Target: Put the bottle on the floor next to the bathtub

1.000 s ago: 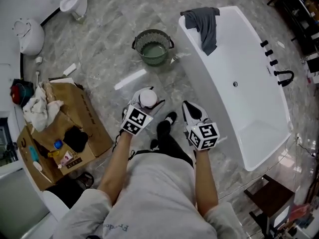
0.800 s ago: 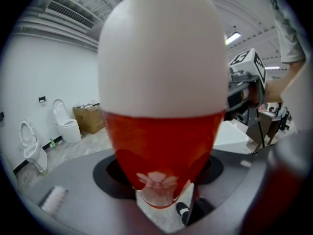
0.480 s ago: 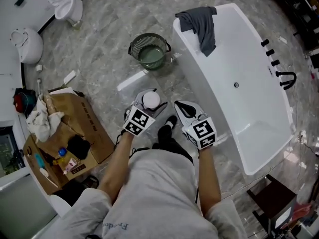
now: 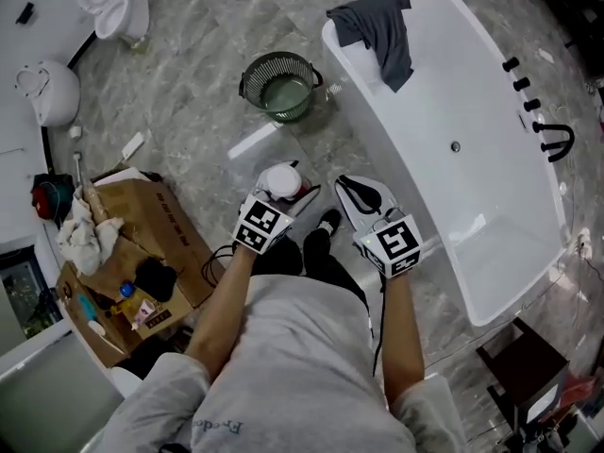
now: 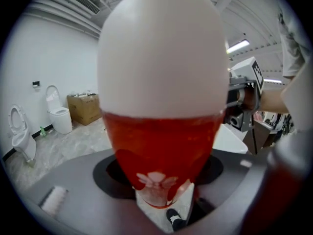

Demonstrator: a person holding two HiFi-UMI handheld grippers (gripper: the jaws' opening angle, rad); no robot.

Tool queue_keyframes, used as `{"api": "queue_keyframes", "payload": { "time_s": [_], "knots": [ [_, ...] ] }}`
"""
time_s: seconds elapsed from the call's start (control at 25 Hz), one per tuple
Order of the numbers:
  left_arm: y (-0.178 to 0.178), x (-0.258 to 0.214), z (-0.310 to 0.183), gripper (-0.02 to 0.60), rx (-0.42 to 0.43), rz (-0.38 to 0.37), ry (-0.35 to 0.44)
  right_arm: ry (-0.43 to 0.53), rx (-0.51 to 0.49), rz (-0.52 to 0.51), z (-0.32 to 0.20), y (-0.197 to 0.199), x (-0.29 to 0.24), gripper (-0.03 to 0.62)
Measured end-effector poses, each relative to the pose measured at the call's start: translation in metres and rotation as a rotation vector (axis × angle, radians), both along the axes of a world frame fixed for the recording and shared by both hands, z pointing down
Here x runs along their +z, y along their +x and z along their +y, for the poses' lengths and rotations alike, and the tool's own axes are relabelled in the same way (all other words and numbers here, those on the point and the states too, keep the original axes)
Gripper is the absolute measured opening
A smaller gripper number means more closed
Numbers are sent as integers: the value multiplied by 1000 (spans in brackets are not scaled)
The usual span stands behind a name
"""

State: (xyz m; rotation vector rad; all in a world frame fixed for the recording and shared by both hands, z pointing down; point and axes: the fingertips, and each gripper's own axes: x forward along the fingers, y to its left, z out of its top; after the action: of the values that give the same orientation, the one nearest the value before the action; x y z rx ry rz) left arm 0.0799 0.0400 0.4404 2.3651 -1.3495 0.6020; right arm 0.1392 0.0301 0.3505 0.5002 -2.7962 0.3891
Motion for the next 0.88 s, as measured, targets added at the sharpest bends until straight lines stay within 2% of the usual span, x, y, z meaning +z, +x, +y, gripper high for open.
{"api": "queue_keyframes", "payload": {
  "time_s": [0.08, 0.16, 0.2, 0.4, 0.6, 0.76, 0.88],
  "knots": [
    [0, 3, -4, 336, 2, 10, -6, -16, -25, -34, 2, -6, -8, 25],
    [4, 4, -12, 336, 23, 10, -12, -28, -70, -44, 3, -16, -14, 110],
    [6, 6, -15, 336, 39, 3, -14, -30, -98, -39, 5, -22, -16, 131],
    [-6, 25, -26, 336, 144, -89, -36, -15, -235, 57, 10, -66, -13, 242],
    [-23, 42, -46, 337, 257, -112, -45, 2, -254, 242, -9, -102, 18, 262],
    [-36, 55, -67, 337, 332, -116, -45, -26, -221, 323, -33, -127, 40, 262],
    [-41, 67, -77, 337, 380, -111, -41, -52, -179, 347, -45, -142, 56, 262]
  ]
}}
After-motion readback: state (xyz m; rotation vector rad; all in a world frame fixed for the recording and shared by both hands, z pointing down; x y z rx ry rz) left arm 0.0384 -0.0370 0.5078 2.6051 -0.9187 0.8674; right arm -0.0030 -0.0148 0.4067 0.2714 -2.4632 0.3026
